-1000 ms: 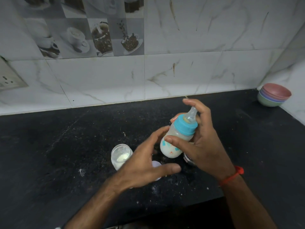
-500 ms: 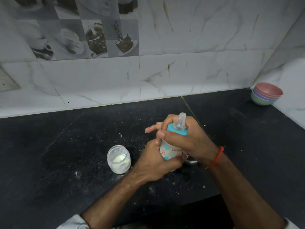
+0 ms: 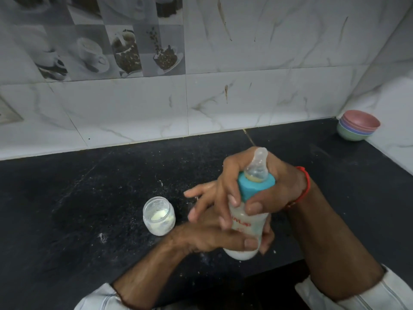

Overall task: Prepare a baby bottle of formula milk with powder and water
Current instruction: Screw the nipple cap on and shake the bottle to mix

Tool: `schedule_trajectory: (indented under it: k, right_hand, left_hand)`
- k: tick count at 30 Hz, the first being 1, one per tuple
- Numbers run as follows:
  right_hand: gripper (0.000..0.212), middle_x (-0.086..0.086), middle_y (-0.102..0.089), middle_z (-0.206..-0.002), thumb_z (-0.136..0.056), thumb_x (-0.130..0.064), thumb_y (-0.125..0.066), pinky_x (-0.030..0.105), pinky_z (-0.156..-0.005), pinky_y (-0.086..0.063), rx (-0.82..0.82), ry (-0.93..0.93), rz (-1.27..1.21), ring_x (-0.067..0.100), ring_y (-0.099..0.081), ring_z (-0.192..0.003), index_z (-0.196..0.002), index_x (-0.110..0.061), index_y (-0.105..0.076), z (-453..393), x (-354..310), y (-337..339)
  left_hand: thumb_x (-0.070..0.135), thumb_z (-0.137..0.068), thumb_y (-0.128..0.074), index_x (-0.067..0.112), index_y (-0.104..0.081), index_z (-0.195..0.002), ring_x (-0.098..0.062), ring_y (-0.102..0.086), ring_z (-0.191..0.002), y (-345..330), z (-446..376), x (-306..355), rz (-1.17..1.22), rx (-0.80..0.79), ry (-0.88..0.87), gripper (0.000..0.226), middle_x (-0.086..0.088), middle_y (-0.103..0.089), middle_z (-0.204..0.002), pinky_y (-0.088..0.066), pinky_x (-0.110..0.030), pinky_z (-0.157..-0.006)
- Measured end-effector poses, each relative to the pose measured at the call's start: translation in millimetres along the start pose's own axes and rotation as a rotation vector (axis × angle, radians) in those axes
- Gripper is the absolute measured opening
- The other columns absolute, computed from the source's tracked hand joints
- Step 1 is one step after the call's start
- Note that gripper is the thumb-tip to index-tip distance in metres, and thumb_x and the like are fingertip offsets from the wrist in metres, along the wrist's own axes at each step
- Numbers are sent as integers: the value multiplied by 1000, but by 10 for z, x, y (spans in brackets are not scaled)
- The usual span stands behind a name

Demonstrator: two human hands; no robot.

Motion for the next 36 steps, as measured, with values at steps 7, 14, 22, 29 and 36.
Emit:
schedule_trajectory:
  k: [7, 14, 22, 29, 36]
  right_hand:
    - [15, 13, -75, -92, -86, -16, -71, 71, -93, -52, 285, -114, 223, 39, -73, -106, -97, -8, -64, 70, 135, 81]
    - [55, 13, -63, -140, -96, -21, -64, 47, -101, -55, 457, -107, 122, 33, -62, -128, -147, -9, -46, 292, 210, 141]
    - [45, 2, -74, -127, -90, -18, -72, 29, -98, -57, 644, -123, 353, 17, -70, -119, -132, -9, -62, 351, 175, 168]
    - [42, 5, -71, -132, -92, -11, -68, 26, -94, -57, 711, -12, 234, 20, -70, -119, -133, -5, -59, 368, 322, 97]
    - [59, 10, -70, -133, -93, -38, -64, 30, -94, -57, 666, 29, 173, 25, -69, -121, -134, 3, -58, 421, 339, 121]
  left_hand:
    - [22, -82, -74, 27, -67, -106, -6, -72, -96, 90, -146, -287, 285, 40, 263, 26, 10, -75, -96, -56, -23, -85]
    - [39, -77, -76, 18, -67, -97, -21, -69, -83, 249, -166, -349, 199, 301, 282, 31, -9, -71, -86, -57, -38, -75]
    - [50, -72, -74, 37, -62, -97, -4, -67, -73, 284, -214, -292, -20, 349, 253, 30, 16, -72, -82, -54, -25, -67]
    - [49, -71, -76, 51, -61, -97, -4, -71, -74, 279, -226, -252, -50, 378, 219, 30, 18, -73, -84, -54, -20, -65]
    - [43, -76, -78, 41, -62, -95, -6, -67, -70, 228, -256, -222, 33, 223, 214, 25, 15, -71, -80, -53, -25, -65]
Point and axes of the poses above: each hand's wrist, its own z-axis away from the middle knuckle, its own y-axis out of the back of the hand, x = y × z, the point moved 3 cm from there along -z, towards the middle knuckle
